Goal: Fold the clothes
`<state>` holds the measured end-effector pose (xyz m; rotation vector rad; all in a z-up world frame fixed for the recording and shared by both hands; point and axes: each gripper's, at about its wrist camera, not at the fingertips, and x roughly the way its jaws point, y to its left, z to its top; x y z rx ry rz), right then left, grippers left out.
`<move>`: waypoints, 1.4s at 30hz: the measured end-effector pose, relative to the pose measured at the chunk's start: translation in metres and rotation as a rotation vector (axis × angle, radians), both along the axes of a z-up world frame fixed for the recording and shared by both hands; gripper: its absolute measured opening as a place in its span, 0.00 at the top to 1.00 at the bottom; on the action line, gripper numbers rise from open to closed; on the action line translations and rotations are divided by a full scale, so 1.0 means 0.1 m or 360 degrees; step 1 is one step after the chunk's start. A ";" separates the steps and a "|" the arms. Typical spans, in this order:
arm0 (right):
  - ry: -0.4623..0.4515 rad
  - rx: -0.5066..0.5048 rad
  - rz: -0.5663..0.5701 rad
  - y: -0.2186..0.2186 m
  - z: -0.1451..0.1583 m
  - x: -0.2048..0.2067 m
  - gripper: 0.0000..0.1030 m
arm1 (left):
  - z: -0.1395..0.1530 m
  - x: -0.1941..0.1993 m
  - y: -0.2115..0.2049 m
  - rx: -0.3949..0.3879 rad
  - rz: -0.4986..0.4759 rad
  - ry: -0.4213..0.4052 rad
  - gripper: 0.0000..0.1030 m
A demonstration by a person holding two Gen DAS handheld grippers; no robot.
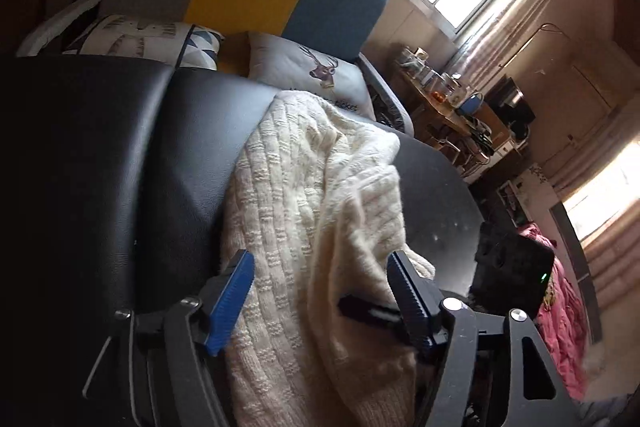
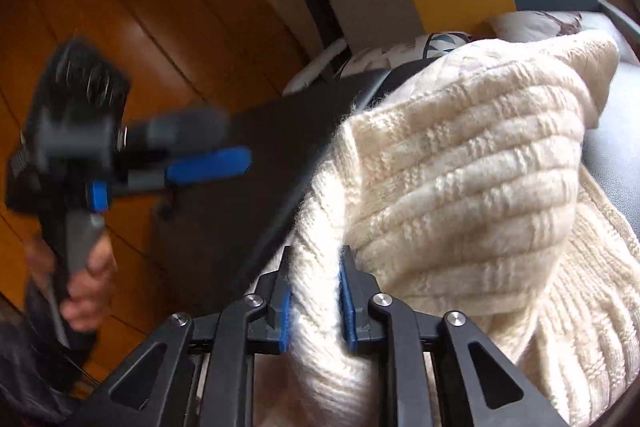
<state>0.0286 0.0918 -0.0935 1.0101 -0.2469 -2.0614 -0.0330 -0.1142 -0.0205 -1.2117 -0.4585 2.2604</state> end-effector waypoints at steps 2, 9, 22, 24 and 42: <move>0.0050 0.0069 0.0023 -0.09 -0.03 0.07 0.79 | -0.05 -0.12 0.15 -0.0030 -0.0042 -0.0025 0.25; 0.0025 -0.0027 -0.0036 0.12 0.08 0.06 0.74 | -0.40 -0.39 0.58 -0.0201 -0.0145 -0.0203 0.90; -0.0099 0.0034 -0.0315 0.81 -0.09 -0.33 0.69 | -0.06 -0.14 -0.63 0.0062 0.0373 -0.0050 0.90; -0.0118 0.0111 -0.0343 0.86 -0.19 -0.42 0.69 | -0.06 -0.09 -0.86 0.0066 0.0471 -0.0052 0.90; -0.0604 -0.0331 -0.0615 2.12 -0.86 -0.79 0.91 | -0.34 0.02 -1.71 0.0128 0.0719 -0.0221 0.90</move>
